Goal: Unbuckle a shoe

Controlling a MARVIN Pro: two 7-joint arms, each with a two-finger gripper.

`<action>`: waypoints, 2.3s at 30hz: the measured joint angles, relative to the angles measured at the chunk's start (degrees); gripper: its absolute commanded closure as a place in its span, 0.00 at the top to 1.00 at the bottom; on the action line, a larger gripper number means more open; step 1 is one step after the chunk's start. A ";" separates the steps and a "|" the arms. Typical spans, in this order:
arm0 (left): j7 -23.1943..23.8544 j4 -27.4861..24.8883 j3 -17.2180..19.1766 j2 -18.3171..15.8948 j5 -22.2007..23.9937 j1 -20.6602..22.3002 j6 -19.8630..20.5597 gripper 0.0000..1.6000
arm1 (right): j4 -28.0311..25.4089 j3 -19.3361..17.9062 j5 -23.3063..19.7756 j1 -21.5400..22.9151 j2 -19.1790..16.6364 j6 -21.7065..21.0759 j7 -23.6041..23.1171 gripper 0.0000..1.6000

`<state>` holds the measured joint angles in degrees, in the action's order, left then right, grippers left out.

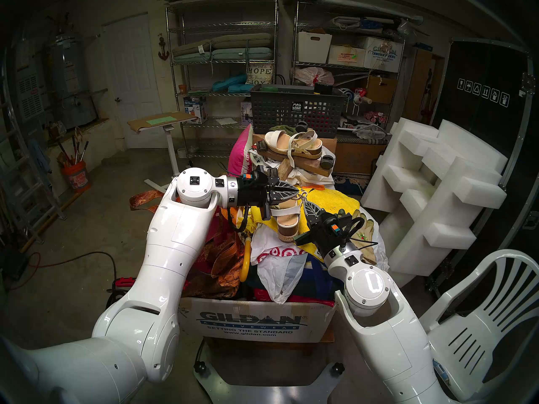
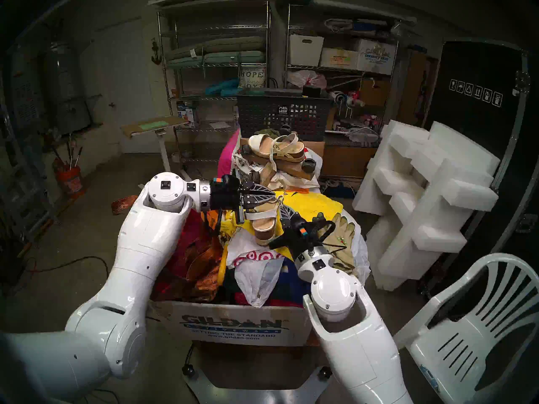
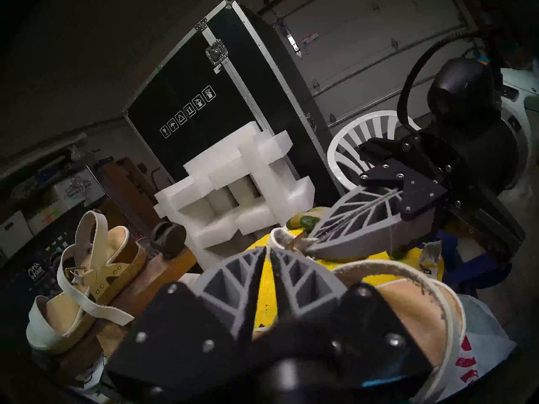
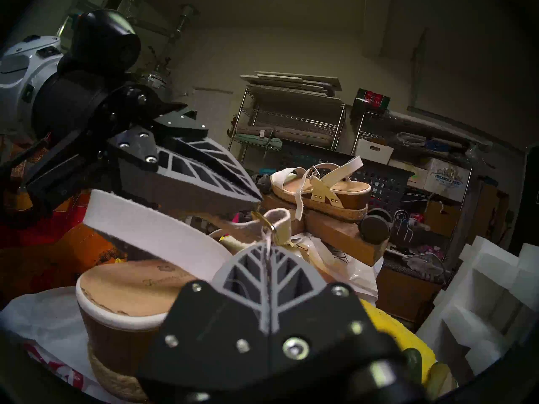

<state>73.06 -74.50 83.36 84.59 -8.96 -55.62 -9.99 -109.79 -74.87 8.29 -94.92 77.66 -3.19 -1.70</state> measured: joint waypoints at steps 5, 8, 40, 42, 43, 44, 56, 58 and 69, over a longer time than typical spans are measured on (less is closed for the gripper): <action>1.50 -0.63 0.01 -0.08 0.28 -0.33 0.96 0.46 | -0.14 0.11 0.19 -0.05 0.01 -0.06 0.33 0.00; 2.17 -0.83 0.03 -0.12 0.36 -0.45 1.41 0.46 | -0.16 0.12 0.23 -0.07 0.01 -0.08 0.44 0.00; 3.36 -0.62 0.70 0.34 -0.42 -0.04 3.06 0.57 | 0.13 -0.90 -0.96 0.01 0.00 0.00 -1.03 0.00; 3.72 -0.80 0.80 0.29 -0.35 -0.06 3.30 0.56 | 0.16 -0.87 -0.93 0.03 0.01 0.01 -1.03 0.00; 3.86 -0.89 0.83 0.24 -0.35 -0.08 3.37 0.55 | 0.18 -0.84 -0.91 0.03 0.02 0.02 -1.01 0.00; 4.00 -0.98 0.85 0.18 -0.37 -0.12 3.38 0.54 | 0.19 -0.79 -0.87 0.04 0.03 0.03 -0.95 0.00; 2.69 -0.52 0.84 0.11 -2.33 -0.29 0.95 0.51 | 0.16 -0.30 0.01 0.05 0.09 0.03 -0.10 0.00; 2.51 -0.40 0.84 0.15 -2.64 -0.29 0.70 0.51 | 0.12 -0.27 0.08 0.04 0.09 0.03 -0.04 0.00; 2.04 0.37 0.85 0.58 -3.18 -0.26 -0.44 0.48 | -0.12 0.11 0.14 -0.01 0.09 0.03 0.04 0.00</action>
<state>75.10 -74.13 84.21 85.18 -12.15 -55.88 -10.43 -109.90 -74.76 8.43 -94.93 77.75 -3.15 -1.67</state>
